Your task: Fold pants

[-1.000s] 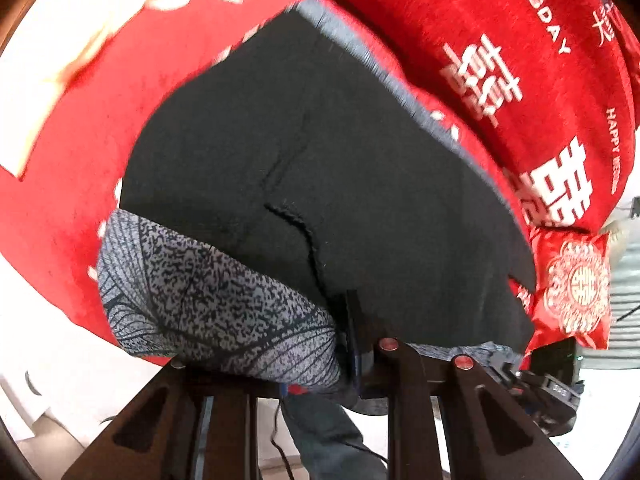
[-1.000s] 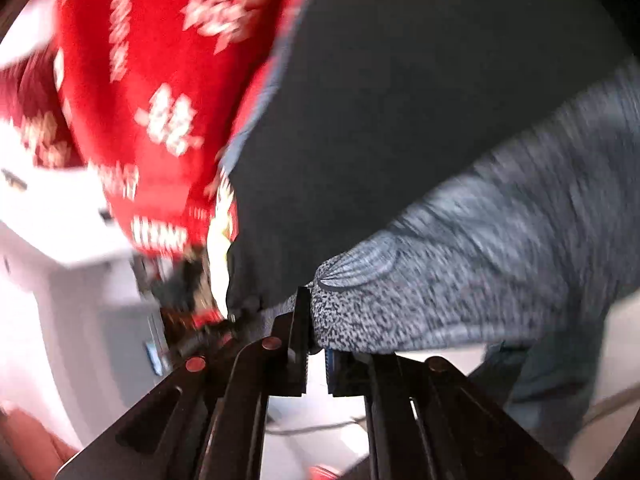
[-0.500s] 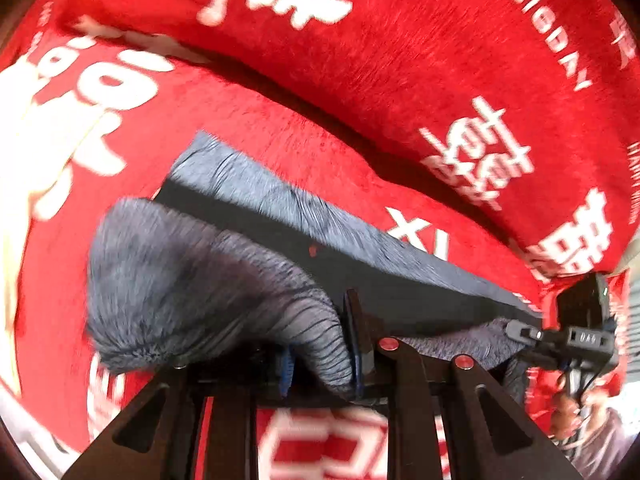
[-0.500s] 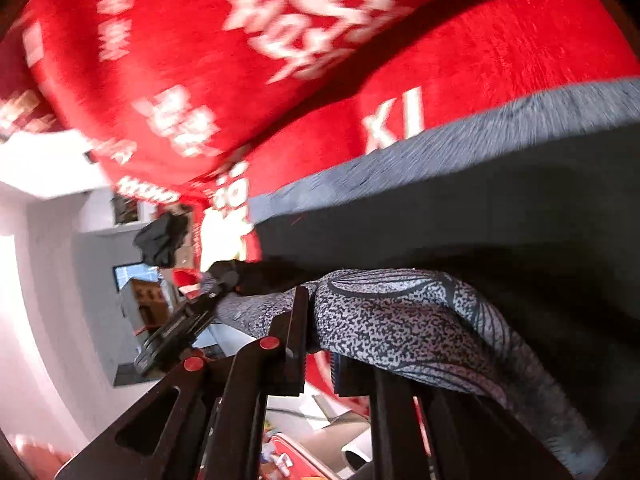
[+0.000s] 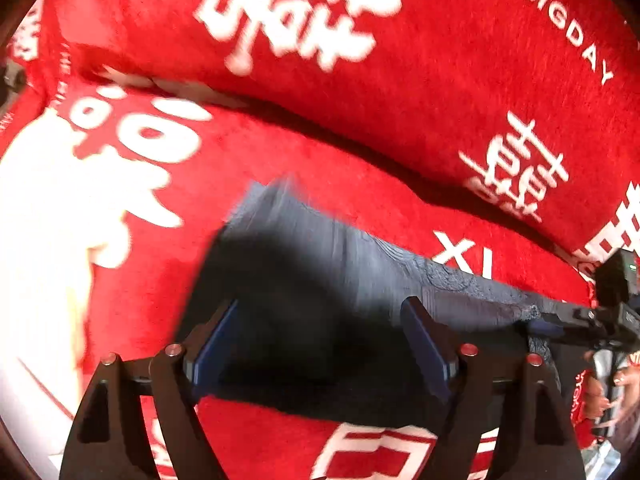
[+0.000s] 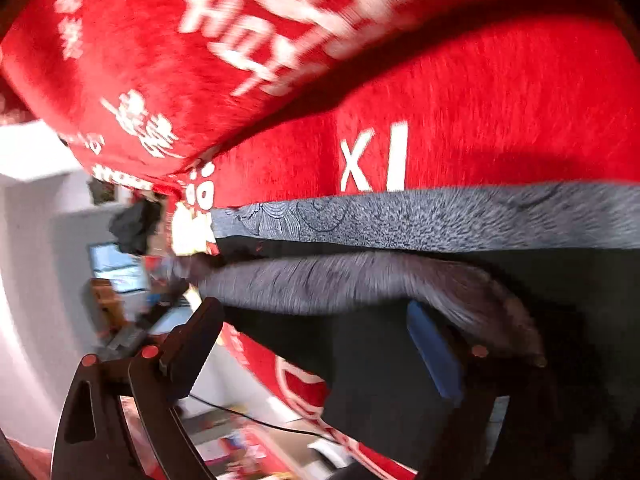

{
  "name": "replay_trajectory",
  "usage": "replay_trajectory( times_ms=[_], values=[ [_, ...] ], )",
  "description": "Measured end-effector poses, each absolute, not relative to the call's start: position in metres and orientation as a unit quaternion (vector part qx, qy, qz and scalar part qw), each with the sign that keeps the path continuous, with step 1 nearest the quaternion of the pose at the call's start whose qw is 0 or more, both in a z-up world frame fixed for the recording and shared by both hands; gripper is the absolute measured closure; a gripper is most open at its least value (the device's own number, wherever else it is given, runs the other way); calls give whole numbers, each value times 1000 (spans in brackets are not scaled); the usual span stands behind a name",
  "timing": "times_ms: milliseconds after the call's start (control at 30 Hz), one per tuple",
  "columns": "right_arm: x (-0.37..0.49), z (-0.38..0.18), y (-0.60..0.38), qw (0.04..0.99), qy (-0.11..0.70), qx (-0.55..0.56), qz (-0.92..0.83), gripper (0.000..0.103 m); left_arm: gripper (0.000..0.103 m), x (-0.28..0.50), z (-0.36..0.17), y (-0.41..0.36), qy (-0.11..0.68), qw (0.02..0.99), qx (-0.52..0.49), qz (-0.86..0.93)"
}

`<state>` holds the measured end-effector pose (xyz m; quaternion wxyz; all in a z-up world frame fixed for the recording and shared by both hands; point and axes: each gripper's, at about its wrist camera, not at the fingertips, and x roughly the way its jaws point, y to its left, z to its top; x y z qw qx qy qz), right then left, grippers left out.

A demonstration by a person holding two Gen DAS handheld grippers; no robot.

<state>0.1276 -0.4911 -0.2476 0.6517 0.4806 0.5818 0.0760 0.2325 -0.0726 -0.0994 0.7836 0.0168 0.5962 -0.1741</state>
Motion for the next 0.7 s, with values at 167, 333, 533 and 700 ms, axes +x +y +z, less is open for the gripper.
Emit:
replay_trajectory(
  times_ms=[167, 333, 533, 700],
  values=[
    [134, -222, -454, 693, 606, 381, 94, 33, 22, 231, -125, -92, 595, 787, 69, -147],
    [157, -264, -432, 700, 651, 282, 81, 39, 22, 240, -190, -126, 601, 784, 113, -102],
    [137, -240, -498, 736, 584, 342, 15, 45, 19, 225, -194, -125, 595, 782, 159, -98],
    [76, -209, -539, 741, 551, 382, -26, 23, 19, 181, -168, -152, 592, 770, 200, -130]
  ],
)
